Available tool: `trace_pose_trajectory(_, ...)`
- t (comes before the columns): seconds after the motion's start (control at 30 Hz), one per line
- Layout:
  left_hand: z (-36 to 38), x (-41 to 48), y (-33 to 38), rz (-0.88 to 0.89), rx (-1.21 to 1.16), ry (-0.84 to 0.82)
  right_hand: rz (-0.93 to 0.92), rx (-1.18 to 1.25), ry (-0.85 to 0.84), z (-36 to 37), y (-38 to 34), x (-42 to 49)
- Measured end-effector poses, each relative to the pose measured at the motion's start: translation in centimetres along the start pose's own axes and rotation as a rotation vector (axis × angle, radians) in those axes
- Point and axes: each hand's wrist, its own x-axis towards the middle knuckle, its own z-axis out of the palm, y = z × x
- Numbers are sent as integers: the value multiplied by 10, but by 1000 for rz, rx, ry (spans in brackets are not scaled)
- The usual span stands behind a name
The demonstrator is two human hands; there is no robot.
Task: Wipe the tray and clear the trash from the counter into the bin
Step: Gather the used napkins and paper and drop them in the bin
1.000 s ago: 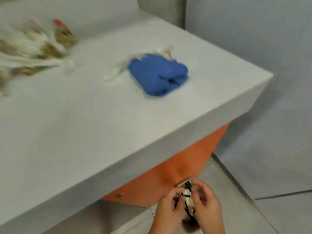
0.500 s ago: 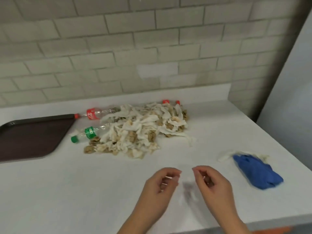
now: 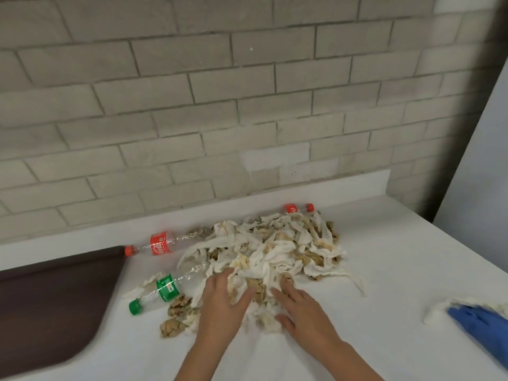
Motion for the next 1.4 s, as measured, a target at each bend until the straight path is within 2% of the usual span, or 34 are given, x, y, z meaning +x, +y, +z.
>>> trace_pose_trajectory(0.13,21,36,-3,20,283,-187,-60,-1,160,9,10,3)
trace_pose_trajectory(0.2,31,43,-8,32,380,-248,-36,118,155,4,11,4)
trace_pose_trajectory(0.37,33,47,-14,12,214,-54,157,486,202,-27,20,-8)
trace_pose_trajectory(0.47,28,47,-7,18,60,79,200,667,350,-58,31,-19)
trace_pose_trajectory(0.63,28,33,10,103,-43,131,250,550,615,-98,73,-46)
trace_pose_trajectory(0.73,45,13,11,207,89,140,310,300,677,-100,113,-65)
trace_pose_trajectory(0.8,59,-1,7,173,306,74,403,30,628,-89,142,-75)
trace_pose_trajectory(0.87,70,-11,-1,56,517,-107,452,-216,540,-73,166,-81)
trace_pose_trajectory(0.93,80,-14,-12,22,598,-186,446,-272,481,-60,174,-83)
trace_pose_trajectory(1.03,85,-13,-18,112,432,-90,350,-192,494,-49,170,-79)
trace_pose_trajectory(1.13,75,-9,-4,38,245,-69,240,-2,441,-45,160,-72)
trace_pose_trajectory(1.23,68,-8,4,9,260,-84,199,300,314,-43,139,-64)
trace_pose_trajectory(1.3,65,-9,5,14,317,-81,105,337,240,-47,123,-57)
trace_pose_trajectory(1.4,58,-11,5,-8,333,-68,68,315,346,-70,106,-34)
